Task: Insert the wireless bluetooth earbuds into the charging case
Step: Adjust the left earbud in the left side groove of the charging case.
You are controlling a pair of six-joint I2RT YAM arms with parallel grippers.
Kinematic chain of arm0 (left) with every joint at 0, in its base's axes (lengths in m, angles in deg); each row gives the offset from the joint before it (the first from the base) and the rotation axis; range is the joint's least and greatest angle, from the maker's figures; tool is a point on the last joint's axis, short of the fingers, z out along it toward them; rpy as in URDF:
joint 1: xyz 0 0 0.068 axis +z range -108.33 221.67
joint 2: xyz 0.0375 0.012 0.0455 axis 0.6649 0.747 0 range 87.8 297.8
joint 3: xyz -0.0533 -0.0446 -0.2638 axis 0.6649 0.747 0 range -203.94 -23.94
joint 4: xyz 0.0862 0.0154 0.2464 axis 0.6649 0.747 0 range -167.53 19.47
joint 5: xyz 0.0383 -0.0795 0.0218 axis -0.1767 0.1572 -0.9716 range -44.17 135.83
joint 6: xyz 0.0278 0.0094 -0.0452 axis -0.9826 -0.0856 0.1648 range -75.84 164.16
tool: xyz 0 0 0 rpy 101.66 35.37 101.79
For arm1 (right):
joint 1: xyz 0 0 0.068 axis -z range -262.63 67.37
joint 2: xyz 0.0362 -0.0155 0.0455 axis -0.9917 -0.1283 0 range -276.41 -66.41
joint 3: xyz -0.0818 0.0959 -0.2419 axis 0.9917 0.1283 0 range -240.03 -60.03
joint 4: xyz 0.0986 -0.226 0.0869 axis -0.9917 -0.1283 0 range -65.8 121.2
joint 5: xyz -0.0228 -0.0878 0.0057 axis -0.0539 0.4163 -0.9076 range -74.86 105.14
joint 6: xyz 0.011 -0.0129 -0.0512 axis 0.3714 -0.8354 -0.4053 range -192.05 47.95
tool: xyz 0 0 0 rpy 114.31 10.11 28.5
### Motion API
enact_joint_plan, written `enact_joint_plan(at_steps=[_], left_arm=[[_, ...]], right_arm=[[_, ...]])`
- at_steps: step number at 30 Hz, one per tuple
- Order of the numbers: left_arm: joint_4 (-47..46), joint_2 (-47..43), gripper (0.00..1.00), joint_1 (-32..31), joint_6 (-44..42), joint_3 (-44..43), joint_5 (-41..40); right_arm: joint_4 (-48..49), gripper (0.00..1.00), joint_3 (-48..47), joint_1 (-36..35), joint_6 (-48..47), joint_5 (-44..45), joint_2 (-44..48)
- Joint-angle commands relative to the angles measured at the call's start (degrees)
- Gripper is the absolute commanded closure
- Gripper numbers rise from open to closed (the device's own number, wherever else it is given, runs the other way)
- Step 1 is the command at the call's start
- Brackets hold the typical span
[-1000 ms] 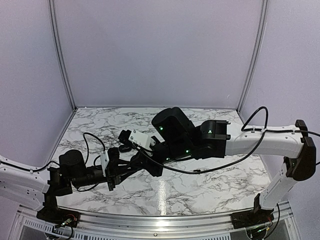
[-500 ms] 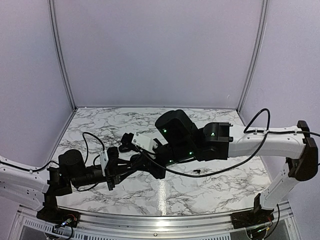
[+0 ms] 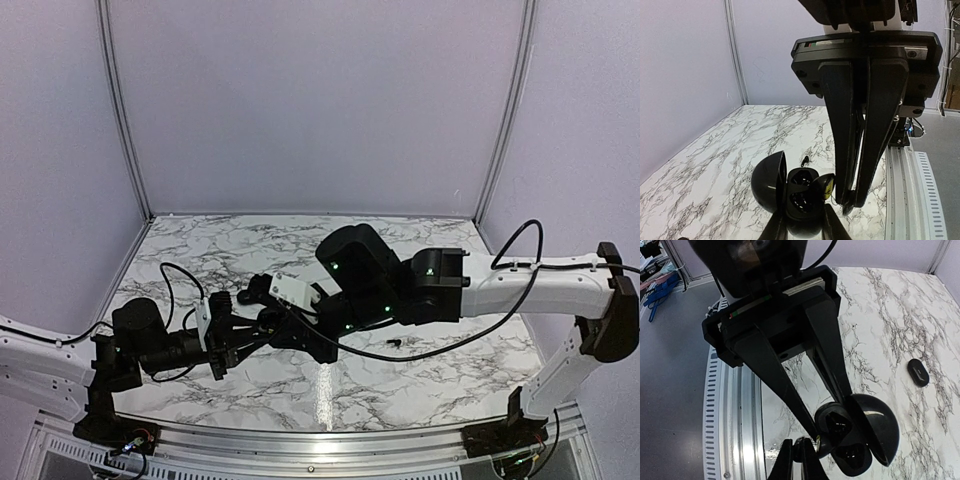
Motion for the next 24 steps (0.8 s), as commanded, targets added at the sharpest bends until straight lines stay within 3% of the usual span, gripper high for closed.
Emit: enact_joint_plan(at_steps=[1,24], left_arm=[[-5.0,-1.8,1.00,0.4,0.7,-0.3,-0.5],[-5.9,-2.1,1.00,0.5,0.9,-0.2,1.7]], right_arm=[[-2.0,1.00,0.6,-0.5,-0.4,-2.4,1.3],[-1.9,1.00,1.3,2.0,0.5,-5.6,-0.2]])
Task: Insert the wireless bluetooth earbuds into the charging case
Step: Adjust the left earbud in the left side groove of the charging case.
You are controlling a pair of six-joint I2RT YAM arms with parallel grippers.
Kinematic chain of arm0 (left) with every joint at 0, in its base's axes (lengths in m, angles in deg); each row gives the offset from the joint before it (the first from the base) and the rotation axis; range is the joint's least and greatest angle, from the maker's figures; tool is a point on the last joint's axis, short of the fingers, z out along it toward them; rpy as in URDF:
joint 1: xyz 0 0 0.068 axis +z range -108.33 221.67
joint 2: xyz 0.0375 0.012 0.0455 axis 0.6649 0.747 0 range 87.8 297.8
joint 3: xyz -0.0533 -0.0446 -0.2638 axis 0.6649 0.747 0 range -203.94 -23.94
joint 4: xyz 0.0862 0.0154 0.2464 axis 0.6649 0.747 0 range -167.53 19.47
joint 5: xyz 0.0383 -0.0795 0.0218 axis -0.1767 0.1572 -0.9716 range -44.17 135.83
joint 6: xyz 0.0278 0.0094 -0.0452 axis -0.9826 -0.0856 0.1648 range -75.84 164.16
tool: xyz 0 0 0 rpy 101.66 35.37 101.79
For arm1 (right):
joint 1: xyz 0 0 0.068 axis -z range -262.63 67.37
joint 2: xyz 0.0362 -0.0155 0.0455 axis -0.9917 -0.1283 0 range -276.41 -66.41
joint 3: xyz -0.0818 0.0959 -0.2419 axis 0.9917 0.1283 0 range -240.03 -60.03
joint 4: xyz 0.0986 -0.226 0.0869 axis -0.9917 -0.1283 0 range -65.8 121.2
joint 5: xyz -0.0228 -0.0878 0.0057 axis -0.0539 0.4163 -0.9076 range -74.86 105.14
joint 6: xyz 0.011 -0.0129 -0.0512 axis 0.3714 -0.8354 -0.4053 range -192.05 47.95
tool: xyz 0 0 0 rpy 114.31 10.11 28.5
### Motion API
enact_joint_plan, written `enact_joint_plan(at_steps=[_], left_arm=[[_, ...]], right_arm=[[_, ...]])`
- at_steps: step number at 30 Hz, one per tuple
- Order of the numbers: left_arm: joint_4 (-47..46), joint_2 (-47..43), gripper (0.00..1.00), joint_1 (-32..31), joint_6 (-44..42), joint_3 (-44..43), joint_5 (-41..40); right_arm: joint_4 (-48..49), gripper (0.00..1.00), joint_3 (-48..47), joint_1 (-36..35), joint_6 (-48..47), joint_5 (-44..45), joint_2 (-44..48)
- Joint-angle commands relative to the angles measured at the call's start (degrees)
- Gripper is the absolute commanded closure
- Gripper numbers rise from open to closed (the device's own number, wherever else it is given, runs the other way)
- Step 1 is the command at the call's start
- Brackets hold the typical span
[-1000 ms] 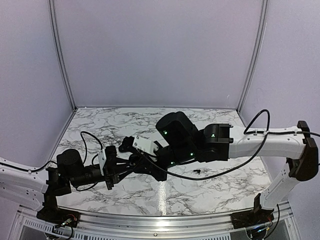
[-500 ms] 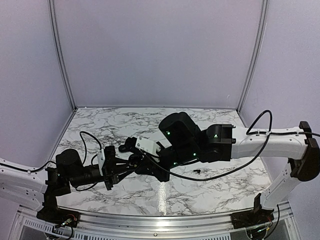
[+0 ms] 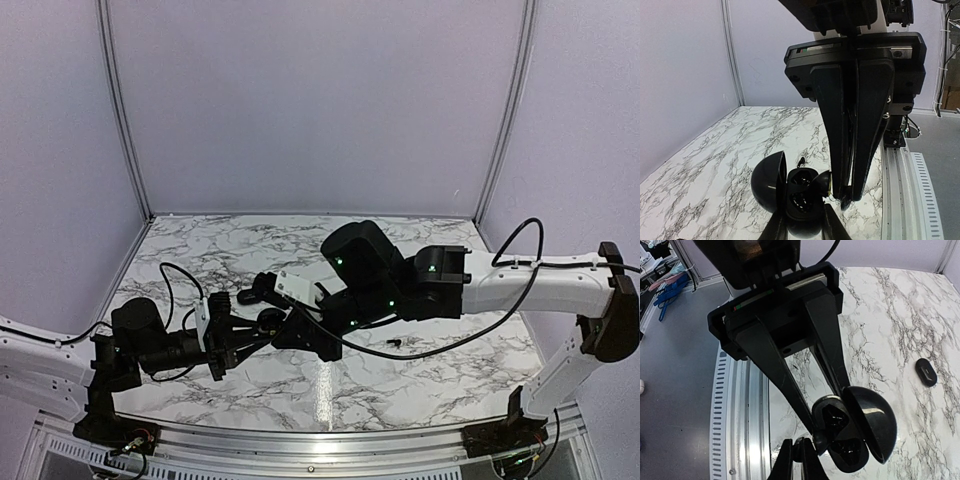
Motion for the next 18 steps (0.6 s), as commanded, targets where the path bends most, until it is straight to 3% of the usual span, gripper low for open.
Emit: enact_joint_plan(at_steps=[1,18], left_arm=[[-5.9,-1.8,1.00,0.4,0.5,-0.4,0.2],[-6.2,-1.3,1.00,0.4,0.9,-0.6,0.4]], right_arm=[[-2.1,1.00,0.2,0.4,0.6,-1.1,-1.1],[-2.9,1.00,-0.4,1.2,1.3,-2.2,-3.4]])
